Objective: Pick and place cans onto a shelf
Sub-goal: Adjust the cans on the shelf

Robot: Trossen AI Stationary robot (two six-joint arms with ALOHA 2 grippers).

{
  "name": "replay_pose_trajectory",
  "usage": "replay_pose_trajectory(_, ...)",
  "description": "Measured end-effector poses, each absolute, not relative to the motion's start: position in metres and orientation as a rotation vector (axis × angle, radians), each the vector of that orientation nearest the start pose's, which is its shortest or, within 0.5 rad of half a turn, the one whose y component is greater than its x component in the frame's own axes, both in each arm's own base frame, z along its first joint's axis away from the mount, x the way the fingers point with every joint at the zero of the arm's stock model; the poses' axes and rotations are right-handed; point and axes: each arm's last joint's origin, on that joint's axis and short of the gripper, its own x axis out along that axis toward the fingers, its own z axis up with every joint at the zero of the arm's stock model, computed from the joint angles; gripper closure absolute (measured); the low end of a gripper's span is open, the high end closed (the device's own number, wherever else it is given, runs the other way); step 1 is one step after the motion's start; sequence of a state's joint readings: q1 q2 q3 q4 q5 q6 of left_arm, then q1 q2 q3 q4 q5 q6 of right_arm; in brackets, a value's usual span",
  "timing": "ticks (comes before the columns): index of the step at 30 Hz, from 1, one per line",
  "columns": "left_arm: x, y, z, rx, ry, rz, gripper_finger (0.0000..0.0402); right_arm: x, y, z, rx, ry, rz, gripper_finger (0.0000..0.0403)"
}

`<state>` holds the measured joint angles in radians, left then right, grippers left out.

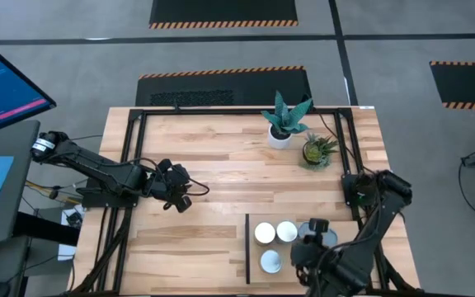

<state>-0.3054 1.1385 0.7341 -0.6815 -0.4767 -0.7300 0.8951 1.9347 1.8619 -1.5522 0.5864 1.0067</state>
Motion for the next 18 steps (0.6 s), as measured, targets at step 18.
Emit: replay_pose_trajectory(18, 0.197, -0.048, 0.219, -0.244, 0.873, 0.51, 0.034, 0.234, 0.222, 0.313, -0.19, 1.082, -0.451, 0.031)
